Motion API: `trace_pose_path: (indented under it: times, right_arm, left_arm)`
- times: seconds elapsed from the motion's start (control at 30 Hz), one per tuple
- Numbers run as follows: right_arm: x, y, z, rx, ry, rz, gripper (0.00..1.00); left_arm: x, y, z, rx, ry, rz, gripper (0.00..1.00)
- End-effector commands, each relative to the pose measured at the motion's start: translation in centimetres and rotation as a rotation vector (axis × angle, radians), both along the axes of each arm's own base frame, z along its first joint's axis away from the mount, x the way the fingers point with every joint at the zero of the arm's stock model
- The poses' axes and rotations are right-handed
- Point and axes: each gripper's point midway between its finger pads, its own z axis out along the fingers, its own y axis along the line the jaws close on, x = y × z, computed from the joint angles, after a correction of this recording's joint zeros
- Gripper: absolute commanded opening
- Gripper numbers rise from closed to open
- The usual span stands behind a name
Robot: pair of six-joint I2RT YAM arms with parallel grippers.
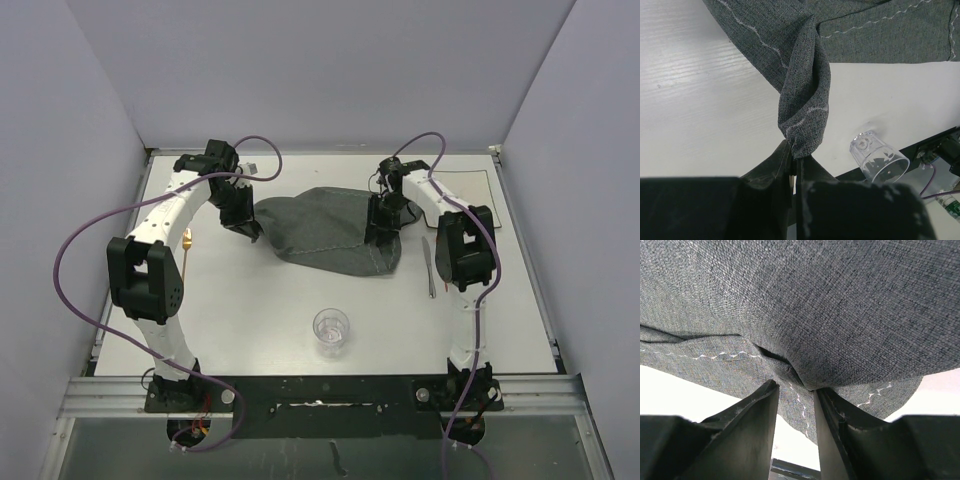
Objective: Set the dinner table for one person
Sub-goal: Flatten out the napkin at the center of the board.
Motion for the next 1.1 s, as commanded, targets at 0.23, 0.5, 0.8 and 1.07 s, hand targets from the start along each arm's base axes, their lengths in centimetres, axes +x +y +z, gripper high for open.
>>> trace_pose_path:
  times: [0.23,0.5,0.8,1.07]
  right_arm:
    - [0.2,0.6,1.2,0.027,-0.026,0.014,0.17]
    - [-0.1,0.6,3.5,0.034,-0.053,0.023,0.00]
    - [-1.0,0.4,6.8,0.030,-0.092,0.047,0.10]
    - [-1.4,0.8,6.2,0.038,-0.068,0.058,0.13]
  left_arm:
    - [0.8,-0.4,1.3,-0.010,-0.051,-0.017,0.00]
    - [0.8,-0.4,1.4,-0.012,-0.054,-0.017,0.00]
    - [0.7,-0.5,1.9,-0.016,-0.064,-0.016,0.00]
    - [0.6,-0.5,2.1,-0.010,-0.069,-0.019,0.00]
